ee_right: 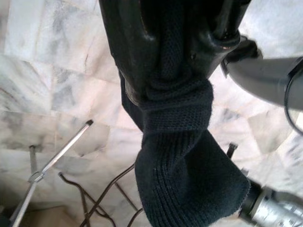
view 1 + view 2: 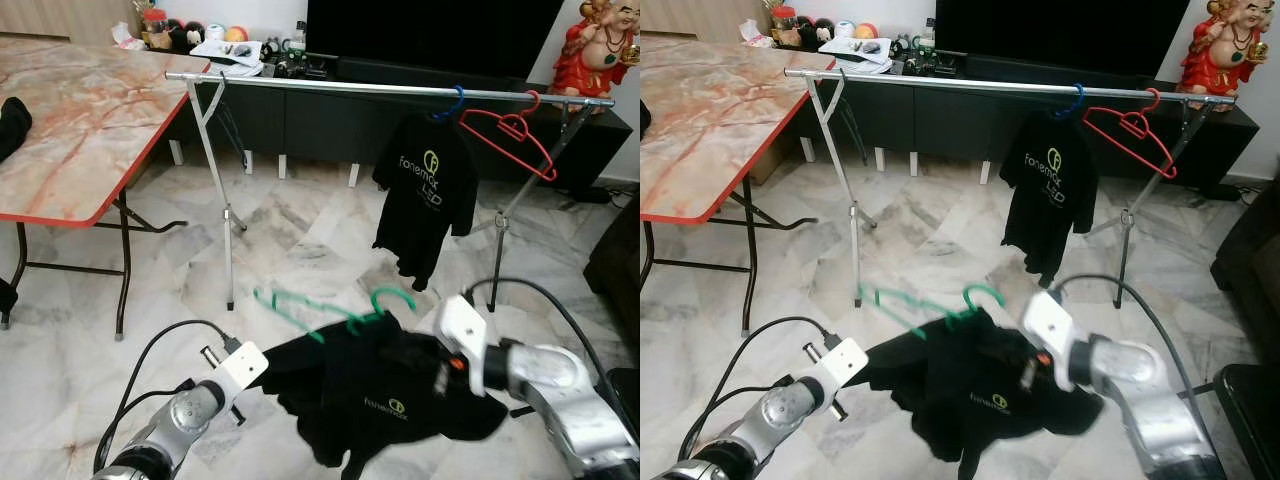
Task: Hang hanger
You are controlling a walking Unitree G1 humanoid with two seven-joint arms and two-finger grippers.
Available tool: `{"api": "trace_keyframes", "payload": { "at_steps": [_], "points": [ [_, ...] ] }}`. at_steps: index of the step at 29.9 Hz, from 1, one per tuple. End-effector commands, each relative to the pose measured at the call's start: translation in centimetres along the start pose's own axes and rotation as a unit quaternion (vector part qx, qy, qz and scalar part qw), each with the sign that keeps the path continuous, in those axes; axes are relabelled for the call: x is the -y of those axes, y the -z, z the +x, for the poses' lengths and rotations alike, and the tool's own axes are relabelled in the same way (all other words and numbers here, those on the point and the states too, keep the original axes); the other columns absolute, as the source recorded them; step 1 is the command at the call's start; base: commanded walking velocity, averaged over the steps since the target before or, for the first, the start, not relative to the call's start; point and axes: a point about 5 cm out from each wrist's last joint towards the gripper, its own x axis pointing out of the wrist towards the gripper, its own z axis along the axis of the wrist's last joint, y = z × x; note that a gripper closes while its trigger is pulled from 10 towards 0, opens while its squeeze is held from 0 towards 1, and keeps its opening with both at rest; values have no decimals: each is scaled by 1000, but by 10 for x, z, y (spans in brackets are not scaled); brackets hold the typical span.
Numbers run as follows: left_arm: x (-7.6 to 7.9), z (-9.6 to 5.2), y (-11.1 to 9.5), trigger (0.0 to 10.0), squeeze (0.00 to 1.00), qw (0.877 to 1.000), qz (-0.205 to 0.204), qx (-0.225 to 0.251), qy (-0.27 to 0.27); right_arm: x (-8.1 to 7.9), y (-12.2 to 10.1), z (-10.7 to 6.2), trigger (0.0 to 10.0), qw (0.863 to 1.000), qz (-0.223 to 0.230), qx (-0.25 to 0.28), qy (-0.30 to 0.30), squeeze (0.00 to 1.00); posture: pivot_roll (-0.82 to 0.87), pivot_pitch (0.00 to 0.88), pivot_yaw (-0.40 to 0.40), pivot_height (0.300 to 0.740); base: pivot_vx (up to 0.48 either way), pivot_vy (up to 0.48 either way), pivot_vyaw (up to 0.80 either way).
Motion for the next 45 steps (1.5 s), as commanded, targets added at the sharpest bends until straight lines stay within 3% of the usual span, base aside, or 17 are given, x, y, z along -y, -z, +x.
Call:
{"api": "trace_keyframes", "payload": {
  "at_steps": [1,8,13,17,21,23,24,26,34,38,39,45],
  "points": [
    [0,-4,10,0,0,1000,-2,-23,3,-2,-1,-10,0,999,-30,-5,-29,0,47,117,-59,740,0,0,0],
    [0,-5,12,0,0,1000,-3,-26,3,-6,15,-16,0,994,-45,-71,-65,0,43,119,-58,740,0,0,0],
    [0,-5,12,0,0,1000,-3,-27,4,-13,31,-13,0,981,-91,-144,-95,0,48,122,-57,740,0,0,0],
    [0,-5,13,0,0,1000,-4,-29,4,-12,35,-10,0,977,-104,-164,-87,0,53,124,-57,740,0,0,0],
    [0,-6,15,0,0,999,-4,-33,5,-1,42,-9,0,966,-146,-209,-50,0,48,121,-58,740,0,0,0],
    [1,-6,15,0,0,999,-3,-35,9,12,39,-5,0,966,-160,-201,13,0,49,120,-58,740,0,0,0],
    [1,-6,15,0,0,999,-3,-35,9,12,39,-5,0,966,-160,-201,13,0,49,120,-58,740,0,0,0],
    [4,-5,15,0,0,999,-3,-36,19,30,27,-5,0,962,-180,-182,98,0,47,115,-56,740,0,0,0],
    [8,-5,16,0,0,999,-1,-38,30,35,13,-1,0,972,-157,-124,120,0,45,108,-57,740,0,0,0],
    [12,-5,16,0,0,998,9,-39,43,17,15,10,0,990,-111,-70,46,0,45,101,-55,740,0,0,0],
    [11,-5,15,0,0,999,8,-37,37,3,20,10,0,993,-96,-68,-16,0,46,98,-56,740,0,0,0],
    [9,-4,13,0,0,999,8,-34,31,-18,30,7,0,988,-71,-86,-105,0,43,95,-56,740,0,0,0]
  ]
}}
